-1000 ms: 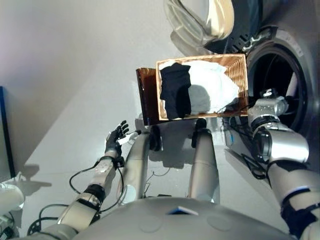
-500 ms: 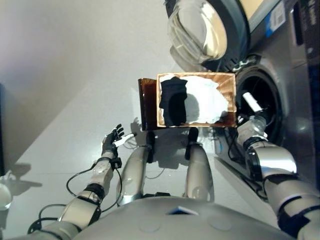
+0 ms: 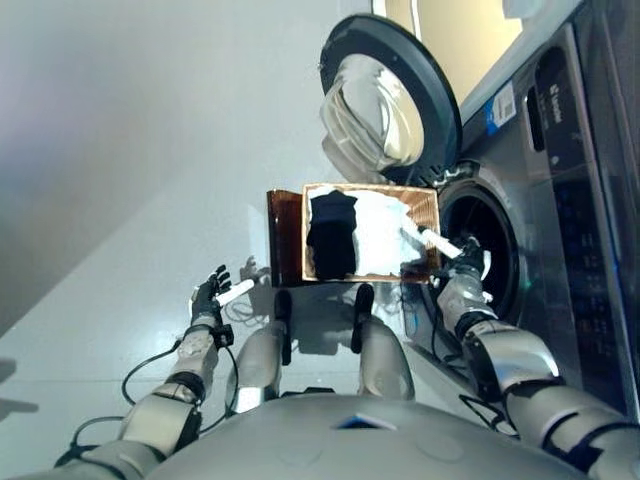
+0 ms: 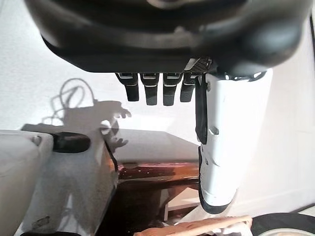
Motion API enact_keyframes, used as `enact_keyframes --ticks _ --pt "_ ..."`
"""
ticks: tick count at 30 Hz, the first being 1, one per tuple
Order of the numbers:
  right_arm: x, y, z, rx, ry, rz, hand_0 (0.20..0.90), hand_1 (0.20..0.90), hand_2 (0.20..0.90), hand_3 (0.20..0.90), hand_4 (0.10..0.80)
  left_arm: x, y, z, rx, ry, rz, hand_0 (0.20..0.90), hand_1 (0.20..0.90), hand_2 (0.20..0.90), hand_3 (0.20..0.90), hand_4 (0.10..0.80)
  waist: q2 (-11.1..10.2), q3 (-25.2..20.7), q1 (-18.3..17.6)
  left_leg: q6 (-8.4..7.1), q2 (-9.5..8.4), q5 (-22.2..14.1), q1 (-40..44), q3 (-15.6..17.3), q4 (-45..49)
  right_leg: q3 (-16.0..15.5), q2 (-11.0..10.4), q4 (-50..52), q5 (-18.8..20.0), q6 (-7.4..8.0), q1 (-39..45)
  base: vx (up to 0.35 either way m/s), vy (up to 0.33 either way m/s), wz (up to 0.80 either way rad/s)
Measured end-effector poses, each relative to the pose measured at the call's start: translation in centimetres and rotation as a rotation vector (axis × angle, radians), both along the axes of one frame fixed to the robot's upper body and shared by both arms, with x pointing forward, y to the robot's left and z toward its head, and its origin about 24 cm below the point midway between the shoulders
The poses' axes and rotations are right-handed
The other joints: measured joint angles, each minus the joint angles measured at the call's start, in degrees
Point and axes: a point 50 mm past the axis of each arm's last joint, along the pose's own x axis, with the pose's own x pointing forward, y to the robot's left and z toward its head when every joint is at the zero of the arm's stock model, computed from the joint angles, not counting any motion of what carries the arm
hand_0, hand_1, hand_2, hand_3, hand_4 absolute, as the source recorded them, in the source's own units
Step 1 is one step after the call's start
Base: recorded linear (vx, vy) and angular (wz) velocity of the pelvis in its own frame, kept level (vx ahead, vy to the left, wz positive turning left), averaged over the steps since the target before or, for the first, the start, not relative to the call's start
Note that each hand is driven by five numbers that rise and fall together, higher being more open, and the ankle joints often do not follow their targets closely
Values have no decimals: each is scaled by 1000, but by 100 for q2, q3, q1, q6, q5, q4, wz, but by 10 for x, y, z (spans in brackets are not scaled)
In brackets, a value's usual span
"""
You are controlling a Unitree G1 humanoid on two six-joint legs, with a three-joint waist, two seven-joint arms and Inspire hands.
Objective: Pick up the clothes and place them into the washing machine
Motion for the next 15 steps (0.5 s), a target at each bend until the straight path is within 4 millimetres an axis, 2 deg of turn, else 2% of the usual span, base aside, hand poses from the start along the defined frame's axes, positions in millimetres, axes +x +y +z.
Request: enact_keyframes --ticks 3,10,15 --pt "5 24 -2 -87 29 208 900 900 900 900 800 -3 1 -1 12 17 -16 900 900 900 900 800 -58 -73 21 -1 -5 5 30 -33 6 -63 -17 2 -11 -15 52 23 5 8" --pt "12 70 -4 -198 34 473 900 900 900 900 800 -9 3 -4 39 46 -6 900 900 900 900 800 -45 -90 69 -38 -15 14 -120 -194 86 -212 -55 5 -44 -2 57 -33 8 12" --pt "9 74 -6 -252 71 531 900 900 900 900 800 -6 2 -3 42 42 -2 900 900 900 900 800 -11 -86 301 -26 -30 72 -442 -352 238 -355 -73 31 -14 -37 -115 -30 -5 20"
